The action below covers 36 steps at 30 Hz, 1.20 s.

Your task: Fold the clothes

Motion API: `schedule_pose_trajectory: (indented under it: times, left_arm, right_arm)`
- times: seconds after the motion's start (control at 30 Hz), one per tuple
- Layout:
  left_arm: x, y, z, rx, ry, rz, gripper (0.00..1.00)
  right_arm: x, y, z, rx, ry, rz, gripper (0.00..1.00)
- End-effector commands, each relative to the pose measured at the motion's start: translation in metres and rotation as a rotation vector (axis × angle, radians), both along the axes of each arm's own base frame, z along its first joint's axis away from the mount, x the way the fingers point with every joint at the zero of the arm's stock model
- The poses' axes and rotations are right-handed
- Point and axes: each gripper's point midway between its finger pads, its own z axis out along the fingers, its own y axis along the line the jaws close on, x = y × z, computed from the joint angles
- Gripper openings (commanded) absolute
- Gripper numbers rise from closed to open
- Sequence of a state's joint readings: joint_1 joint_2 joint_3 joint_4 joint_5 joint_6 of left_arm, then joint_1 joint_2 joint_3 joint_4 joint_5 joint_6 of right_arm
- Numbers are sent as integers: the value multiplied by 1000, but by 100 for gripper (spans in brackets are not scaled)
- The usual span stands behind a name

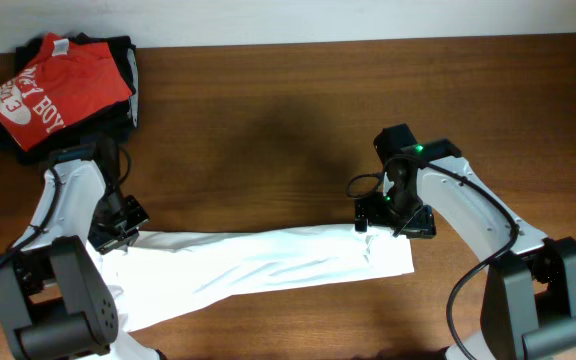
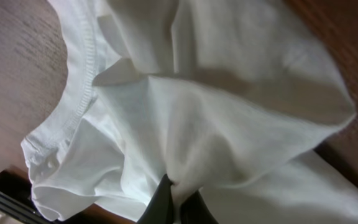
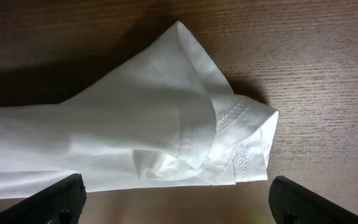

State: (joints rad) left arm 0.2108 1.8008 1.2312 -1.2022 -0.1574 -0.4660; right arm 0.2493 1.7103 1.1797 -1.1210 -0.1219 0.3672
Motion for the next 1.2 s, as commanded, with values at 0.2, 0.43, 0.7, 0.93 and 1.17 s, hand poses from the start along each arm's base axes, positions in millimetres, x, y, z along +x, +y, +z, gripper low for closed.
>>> schedule_pose_trajectory:
  times: [0.2,0.43,0.7,0.93,1.17]
  left_arm:
    - [-38,7,-13,63,92,62,83]
    - [-19,-8,26,-22,-14,82,99]
    - [-18,-7,26,-21,-19,82,99]
    - [-17,-7,25,-20,-26,79,99]
    - [-18,-7,23,-22,-21,74,99]
  right_arm:
    - [8,-33,-10,11,-15,-102,99]
    - [-8,-15,-27,406,-33,8,99]
    - [-31,25,-40,492,-8,97,76]
    - [-10,-8,-39,273,-14,-11,4]
    - [15,-87,65,12,-123,-177,4]
